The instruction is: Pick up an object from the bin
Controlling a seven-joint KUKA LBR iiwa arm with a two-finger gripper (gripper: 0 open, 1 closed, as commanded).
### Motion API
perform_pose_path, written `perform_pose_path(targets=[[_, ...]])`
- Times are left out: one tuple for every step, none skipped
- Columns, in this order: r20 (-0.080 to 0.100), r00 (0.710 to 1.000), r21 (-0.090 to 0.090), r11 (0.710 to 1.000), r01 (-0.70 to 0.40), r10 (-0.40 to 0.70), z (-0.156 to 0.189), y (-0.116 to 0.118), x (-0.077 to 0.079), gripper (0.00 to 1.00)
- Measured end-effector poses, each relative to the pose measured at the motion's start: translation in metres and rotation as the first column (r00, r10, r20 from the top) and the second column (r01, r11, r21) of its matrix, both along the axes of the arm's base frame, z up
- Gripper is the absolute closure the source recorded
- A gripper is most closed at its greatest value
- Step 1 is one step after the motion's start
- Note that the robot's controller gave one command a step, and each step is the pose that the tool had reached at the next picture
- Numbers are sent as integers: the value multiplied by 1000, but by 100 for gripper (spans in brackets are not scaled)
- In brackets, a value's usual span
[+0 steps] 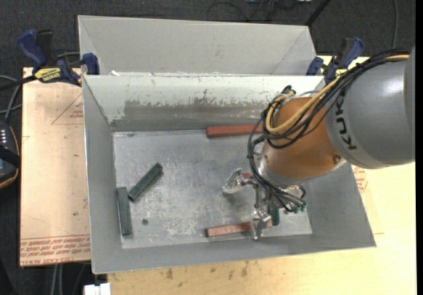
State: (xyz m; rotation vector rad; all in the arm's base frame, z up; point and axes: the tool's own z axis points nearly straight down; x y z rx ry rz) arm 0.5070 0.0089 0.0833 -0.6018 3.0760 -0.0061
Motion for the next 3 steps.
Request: perform_pose_path(targets=[[10, 858, -2, 858, -514, 514, -1, 35, -17, 100], [10, 858, -2, 858, -513, 513, -1, 35, -17, 100], [-5, 853, 3, 853, -522, 522, 120, 39, 6, 100]])
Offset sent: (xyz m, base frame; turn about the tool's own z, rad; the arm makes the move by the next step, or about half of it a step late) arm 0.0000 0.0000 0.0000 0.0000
